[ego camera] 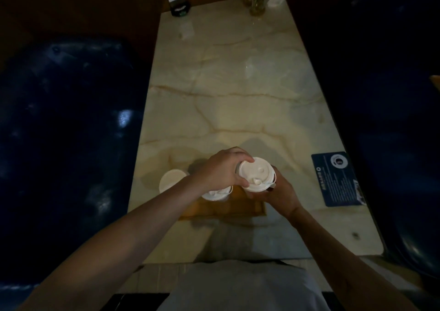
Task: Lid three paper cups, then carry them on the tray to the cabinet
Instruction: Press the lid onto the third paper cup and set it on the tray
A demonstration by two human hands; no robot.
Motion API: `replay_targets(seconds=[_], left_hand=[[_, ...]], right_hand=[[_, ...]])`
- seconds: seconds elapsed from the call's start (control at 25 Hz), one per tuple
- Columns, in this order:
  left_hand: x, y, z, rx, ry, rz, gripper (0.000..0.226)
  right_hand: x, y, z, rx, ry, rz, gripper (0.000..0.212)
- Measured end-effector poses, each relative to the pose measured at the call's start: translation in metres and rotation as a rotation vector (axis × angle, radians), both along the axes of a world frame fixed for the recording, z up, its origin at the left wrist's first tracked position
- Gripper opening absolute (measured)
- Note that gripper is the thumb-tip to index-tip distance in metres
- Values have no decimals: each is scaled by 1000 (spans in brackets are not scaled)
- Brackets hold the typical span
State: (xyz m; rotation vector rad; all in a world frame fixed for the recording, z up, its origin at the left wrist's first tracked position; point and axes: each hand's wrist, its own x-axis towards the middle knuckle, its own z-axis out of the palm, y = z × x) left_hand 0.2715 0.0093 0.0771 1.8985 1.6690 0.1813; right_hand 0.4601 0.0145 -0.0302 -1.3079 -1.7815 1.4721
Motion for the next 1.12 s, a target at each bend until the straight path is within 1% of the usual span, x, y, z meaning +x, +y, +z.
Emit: replay_targets(seconds=[0.12, 0.36, 0.68, 0.96, 1.12], left_hand=[[1, 3, -4, -25, 45, -39, 64], [-2, 2, -9, -46, 54, -59, 62], [-7, 0, -14, -71, 91, -38, 61], [-11, -1, -15, -86, 118, -48, 61], [-11, -2, -14, -84, 122, -62, 59]], right_hand=[[2, -3, -5, -13, 20, 9, 82], [2, -7, -15, -70, 27, -42, 87], [-5, -11, -22, -69, 10, -45, 77], [-7, -10, -22, -39, -13, -1, 79], [-7, -11, -17, -37, -24, -2, 75]])
